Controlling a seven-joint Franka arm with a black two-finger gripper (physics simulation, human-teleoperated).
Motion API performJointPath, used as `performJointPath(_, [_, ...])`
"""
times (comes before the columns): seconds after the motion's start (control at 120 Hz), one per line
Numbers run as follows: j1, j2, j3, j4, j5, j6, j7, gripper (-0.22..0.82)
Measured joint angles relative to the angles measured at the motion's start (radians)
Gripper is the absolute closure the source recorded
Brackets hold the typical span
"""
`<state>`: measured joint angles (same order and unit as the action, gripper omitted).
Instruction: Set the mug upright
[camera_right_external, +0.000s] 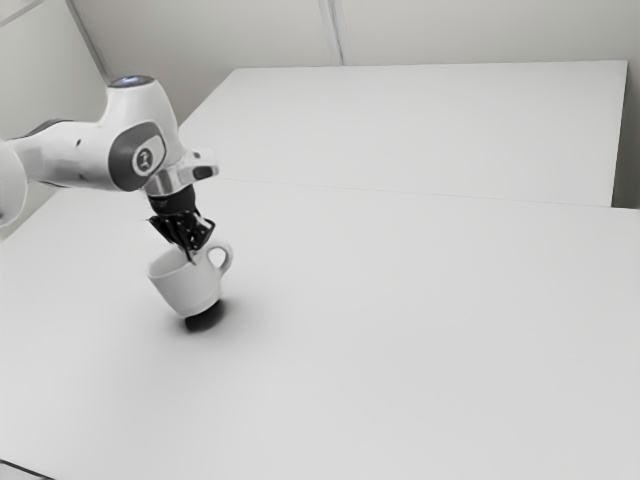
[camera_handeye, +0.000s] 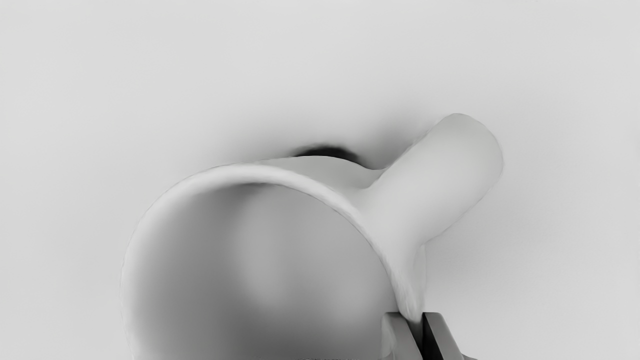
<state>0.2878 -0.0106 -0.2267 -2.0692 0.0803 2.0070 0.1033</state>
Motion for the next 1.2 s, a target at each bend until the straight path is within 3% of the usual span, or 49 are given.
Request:
performJointPath(0.233, [-0.085, -0.012, -0.055, -0.064, 0.077, 0.106, -0.162, 0.79])
performJointPath(0.442, [-0.094, 0.011, -0.065, -0.074, 0.112, 0.146, -0.276, 0.79])
performJointPath(0.625, [-0.100, 0.012, -0.075, -0.073, 0.118, 0.145, -0.345, 0.39])
performJointPath(0.75, [-0.102, -0.011, -0.075, -0.071, 0.119, 0.142, -0.381, 0.22])
performJointPath(1.05, [0.031, -0.039, -0.072, -0.005, 0.116, 0.064, -0.435, 0.05])
performJointPath(1.2, [-0.008, -0.049, -0.065, 0.053, 0.108, -0.004, -0.431, 0.03])
